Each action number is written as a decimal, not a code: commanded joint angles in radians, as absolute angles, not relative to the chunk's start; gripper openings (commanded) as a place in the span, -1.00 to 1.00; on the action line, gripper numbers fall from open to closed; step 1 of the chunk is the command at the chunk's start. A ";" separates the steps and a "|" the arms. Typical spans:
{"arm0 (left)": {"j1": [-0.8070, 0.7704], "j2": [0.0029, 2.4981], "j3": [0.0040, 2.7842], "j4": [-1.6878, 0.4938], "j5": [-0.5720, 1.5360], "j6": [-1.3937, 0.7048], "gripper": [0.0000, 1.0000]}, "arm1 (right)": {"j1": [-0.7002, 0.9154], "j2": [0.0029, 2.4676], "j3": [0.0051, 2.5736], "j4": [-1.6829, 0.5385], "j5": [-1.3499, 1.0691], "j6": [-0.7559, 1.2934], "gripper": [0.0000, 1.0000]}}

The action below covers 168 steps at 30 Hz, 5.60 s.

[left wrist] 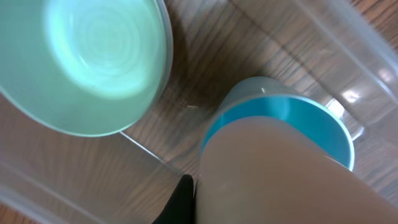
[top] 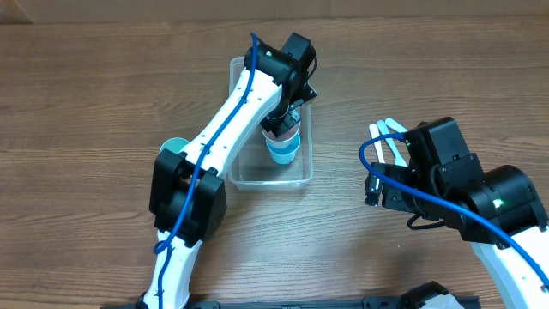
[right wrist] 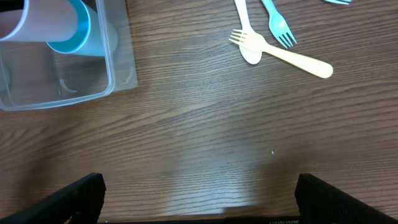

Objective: Pack container
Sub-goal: 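Lower the pink cup into the light blue cup and release, then grasp the mint green cup with the left gripper, then stack the mint cup onto the cups in the container, release, then retract the left gripper and move the right gripper to the forks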

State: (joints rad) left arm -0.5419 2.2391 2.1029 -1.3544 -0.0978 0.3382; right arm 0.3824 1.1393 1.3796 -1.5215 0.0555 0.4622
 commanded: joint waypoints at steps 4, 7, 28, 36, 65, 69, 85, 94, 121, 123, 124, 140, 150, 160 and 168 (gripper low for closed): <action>-0.544 2.263 2.109 -1.348 -0.077 0.318 -0.92 | 0.386 1.139 1.382 -1.520 0.057 0.456 1.00; -0.544 2.263 2.109 -1.349 -0.059 0.318 0.02 | 0.386 1.140 1.382 -1.520 0.057 0.456 1.00; -0.276 1.766 2.125 -1.505 -0.009 0.104 -0.10 | 0.386 1.139 1.382 -1.520 0.057 0.456 1.00; 0.027 1.343 1.343 -1.156 0.110 0.120 0.21 | 0.386 1.140 1.382 -1.520 0.057 0.456 1.00; 0.104 1.760 1.254 -0.884 0.078 0.123 -0.92 | 0.386 1.139 1.382 -1.520 0.057 0.456 1.00; 0.101 1.758 1.473 -1.036 0.079 0.122 -0.92 | 0.386 1.140 1.382 -1.520 0.057 0.456 1.00; -0.527 1.988 1.992 -1.091 0.066 0.101 -0.92 | 0.386 1.140 1.382 -1.520 0.057 0.456 1.00; -0.517 2.020 1.991 -1.212 -0.034 0.088 -0.92 | 0.386 1.139 1.382 -1.520 0.057 0.456 1.00; -0.503 1.918 2.152 -1.335 -0.007 0.089 1.00 | 0.386 1.139 1.382 -1.520 0.057 0.456 1.00; -0.502 1.847 2.173 -1.375 -0.008 0.114 1.00 | 0.386 1.139 1.382 -1.520 0.057 0.456 1.00; -0.498 1.784 2.173 -1.412 -0.008 0.144 1.00 | 0.386 1.139 1.382 -1.520 0.057 0.456 1.00; -0.327 1.229 1.892 -1.623 0.104 0.303 1.00 | 0.386 1.140 1.382 -1.452 0.053 0.456 1.00; -0.327 1.312 1.892 -1.622 0.104 0.302 1.00 | 0.383 1.179 1.382 -1.345 0.426 0.495 1.00; -0.327 1.375 1.892 -1.622 0.104 0.302 1.00 | -0.051 1.393 1.382 -1.191 0.206 0.179 0.83; -0.327 1.383 1.892 -1.622 0.104 0.302 1.00 | -0.056 1.517 1.381 -1.035 0.181 -0.284 0.90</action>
